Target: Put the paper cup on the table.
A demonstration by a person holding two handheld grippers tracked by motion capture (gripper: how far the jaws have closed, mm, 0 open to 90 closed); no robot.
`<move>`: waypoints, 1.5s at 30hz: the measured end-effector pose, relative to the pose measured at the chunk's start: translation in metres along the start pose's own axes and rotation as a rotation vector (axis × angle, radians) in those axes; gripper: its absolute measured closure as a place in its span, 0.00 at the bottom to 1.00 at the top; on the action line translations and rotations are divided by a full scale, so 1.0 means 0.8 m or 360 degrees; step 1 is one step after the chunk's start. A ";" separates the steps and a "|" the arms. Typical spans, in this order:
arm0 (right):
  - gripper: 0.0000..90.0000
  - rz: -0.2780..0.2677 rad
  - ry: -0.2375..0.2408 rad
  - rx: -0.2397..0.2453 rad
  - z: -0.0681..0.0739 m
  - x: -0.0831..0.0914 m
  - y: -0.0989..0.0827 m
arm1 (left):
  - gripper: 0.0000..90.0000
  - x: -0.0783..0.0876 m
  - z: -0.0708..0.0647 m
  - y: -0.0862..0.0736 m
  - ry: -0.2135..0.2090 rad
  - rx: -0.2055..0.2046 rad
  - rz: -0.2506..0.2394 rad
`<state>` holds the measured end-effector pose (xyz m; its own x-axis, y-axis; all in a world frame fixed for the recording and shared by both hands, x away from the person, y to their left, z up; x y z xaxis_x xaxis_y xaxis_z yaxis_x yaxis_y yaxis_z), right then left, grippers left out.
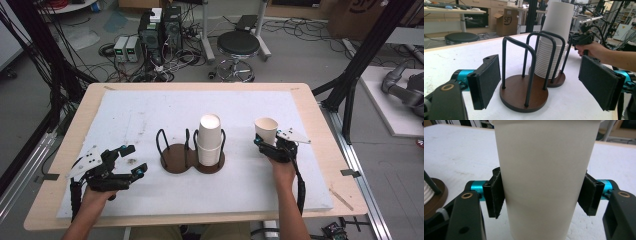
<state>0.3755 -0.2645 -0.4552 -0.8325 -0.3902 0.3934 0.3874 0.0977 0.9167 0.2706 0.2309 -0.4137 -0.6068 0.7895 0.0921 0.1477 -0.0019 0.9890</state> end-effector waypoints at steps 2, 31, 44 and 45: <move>0.36 0.0032 -0.0018 -0.0006 -0.001 -0.003 -0.002 | 0.20 0.000 0.000 0.000 -0.0002 -0.0001 0.0000; 0.33 0.0250 0.0037 0.0062 -0.007 0.016 -0.014 | 0.20 0.001 0.002 -0.002 0.0044 0.0003 0.0032; 0.23 0.0273 0.0062 -0.0029 -0.017 0.044 -0.024 | 0.20 0.003 0.009 -0.005 0.0063 0.0054 0.0032; 0.23 0.0270 0.0061 -0.0037 -0.017 0.048 -0.024 | 0.20 0.003 0.010 -0.006 0.0062 0.0062 0.0029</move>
<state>0.3414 -0.2937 -0.4587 -0.7387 -0.4049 0.5388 0.5305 0.1439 0.8354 0.2746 0.2376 -0.4188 -0.6334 0.7652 0.1154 0.1888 0.0082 0.9820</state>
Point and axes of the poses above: each handheld gripper's, and its own axes: x roughly backward along the jaws, y roughly out of its top, z roughly to its left, the point moved 2 cm from there along -x, roughly forward along the jaws, and after that the axes turned 2 degrees about -x, right-handed, at the moved point
